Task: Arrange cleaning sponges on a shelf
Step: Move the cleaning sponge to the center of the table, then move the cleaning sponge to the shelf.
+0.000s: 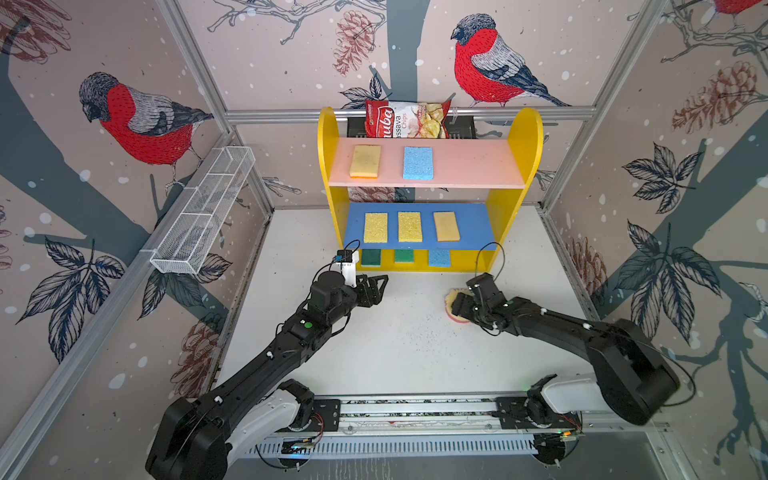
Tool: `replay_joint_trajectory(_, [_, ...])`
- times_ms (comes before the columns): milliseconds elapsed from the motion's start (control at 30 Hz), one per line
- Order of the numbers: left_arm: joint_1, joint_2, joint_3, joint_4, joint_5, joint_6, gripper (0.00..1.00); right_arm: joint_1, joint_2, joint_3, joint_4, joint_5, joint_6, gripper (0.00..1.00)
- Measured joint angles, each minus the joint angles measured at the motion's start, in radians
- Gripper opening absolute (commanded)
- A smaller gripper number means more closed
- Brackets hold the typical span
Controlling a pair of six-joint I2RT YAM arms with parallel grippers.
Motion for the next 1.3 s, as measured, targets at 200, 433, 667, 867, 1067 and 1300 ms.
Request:
replay_joint_trajectory(200, [0.000, 0.000, -0.005, -0.013, -0.011, -0.005, 0.77, 0.175, 0.218, 0.224, -0.005, -0.003, -0.005, 0.89])
replay_joint_trajectory(433, [0.000, -0.017, -0.007, -0.060, -0.090, -0.005, 0.78, 0.231, 0.302, 0.399, -0.058, -0.055, -0.075, 0.89])
replay_joint_trajectory(667, [0.002, 0.026, -0.023, -0.068, -0.130, -0.006, 0.79, 0.137, 0.133, 0.430, -0.120, -0.063, -0.137, 0.88])
replay_joint_trajectory(867, [0.002, 0.100, -0.062, -0.039, -0.092, -0.032, 0.78, 0.023, -0.040, 0.469, -0.159, -0.095, -0.181, 0.28])
replay_joint_trajectory(1067, [0.002, 0.180, -0.090, 0.034, -0.047, -0.068, 0.78, 0.003, -0.136, 0.587, -0.180, -0.133, -0.254, 0.01])
replay_joint_trajectory(1300, [0.000, 0.289, -0.095, 0.114, -0.019, -0.085, 0.75, -0.001, -0.142, 0.773, -0.187, -0.170, -0.349, 0.00])
